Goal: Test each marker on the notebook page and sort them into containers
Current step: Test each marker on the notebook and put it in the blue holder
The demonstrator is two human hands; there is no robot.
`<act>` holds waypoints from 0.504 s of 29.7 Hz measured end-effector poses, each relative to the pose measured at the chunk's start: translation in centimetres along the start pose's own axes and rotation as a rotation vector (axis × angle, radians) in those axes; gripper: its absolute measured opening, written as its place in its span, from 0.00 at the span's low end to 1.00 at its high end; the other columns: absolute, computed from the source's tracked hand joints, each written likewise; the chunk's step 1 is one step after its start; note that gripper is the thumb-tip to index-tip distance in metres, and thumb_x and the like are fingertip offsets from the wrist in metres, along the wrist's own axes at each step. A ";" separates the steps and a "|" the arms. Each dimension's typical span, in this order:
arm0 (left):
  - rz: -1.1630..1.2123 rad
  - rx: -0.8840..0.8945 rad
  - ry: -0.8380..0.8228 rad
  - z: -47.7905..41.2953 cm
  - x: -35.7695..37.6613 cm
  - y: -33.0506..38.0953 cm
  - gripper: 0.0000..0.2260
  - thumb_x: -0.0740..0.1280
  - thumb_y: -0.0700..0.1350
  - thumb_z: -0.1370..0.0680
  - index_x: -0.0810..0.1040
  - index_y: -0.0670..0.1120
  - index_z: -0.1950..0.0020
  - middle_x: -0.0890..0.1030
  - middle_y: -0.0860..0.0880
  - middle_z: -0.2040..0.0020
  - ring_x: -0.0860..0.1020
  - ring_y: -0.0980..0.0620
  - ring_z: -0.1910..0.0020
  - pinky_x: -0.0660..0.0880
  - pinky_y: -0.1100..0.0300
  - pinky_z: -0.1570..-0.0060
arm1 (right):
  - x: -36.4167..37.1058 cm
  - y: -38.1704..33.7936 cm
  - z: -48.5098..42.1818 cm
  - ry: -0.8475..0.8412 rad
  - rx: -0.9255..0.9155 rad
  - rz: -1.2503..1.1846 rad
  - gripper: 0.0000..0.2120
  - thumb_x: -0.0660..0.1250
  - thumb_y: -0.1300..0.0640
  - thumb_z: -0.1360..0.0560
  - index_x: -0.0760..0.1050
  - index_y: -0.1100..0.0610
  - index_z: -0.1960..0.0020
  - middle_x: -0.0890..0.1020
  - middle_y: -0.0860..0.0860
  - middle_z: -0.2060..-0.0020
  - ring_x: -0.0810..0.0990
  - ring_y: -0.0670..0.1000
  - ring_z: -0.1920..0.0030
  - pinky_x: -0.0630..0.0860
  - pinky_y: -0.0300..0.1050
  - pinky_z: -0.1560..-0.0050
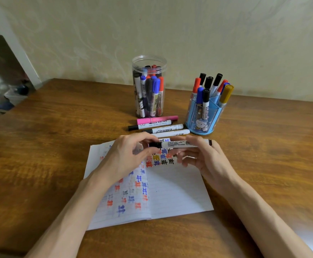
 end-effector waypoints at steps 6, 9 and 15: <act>-0.016 0.011 0.026 0.2 0.0 0.3 0.17 0.67 0.57 0.26 0.82 0.57 0.38 0.81 0.64 0.45 0.82 0.57 0.47 0.81 0.65 0.50 | -1.4 -0.2 0.1 0.030 -0.185 0.331 0.09 0.73 0.55 0.21 0.86 0.60 0.49 0.87 0.54 0.62 0.81 0.52 0.64 0.80 0.44 0.63; -0.065 0.042 0.055 0.1 0.2 0.0 0.15 0.70 0.47 0.23 0.83 0.49 0.37 0.80 0.60 0.43 0.79 0.64 0.43 0.77 0.74 0.49 | -1.1 0.3 0.1 0.026 -0.252 0.406 0.07 0.72 0.56 0.20 0.86 0.59 0.50 0.86 0.53 0.63 0.81 0.51 0.66 0.80 0.44 0.63; -0.092 0.076 0.097 -0.1 0.1 0.1 0.12 0.72 0.42 0.22 0.84 0.46 0.38 0.81 0.61 0.46 0.80 0.66 0.46 0.78 0.71 0.48 | -0.8 1.0 0.1 0.028 -0.255 0.380 0.07 0.72 0.54 0.19 0.85 0.57 0.50 0.86 0.55 0.61 0.80 0.51 0.64 0.78 0.43 0.62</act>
Point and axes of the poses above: each hand's wrist, its own z-axis away from the middle knuckle, its own x-axis out of the palm, y = z × x, the point moved 1 cm from there along -z, towards the middle knuckle
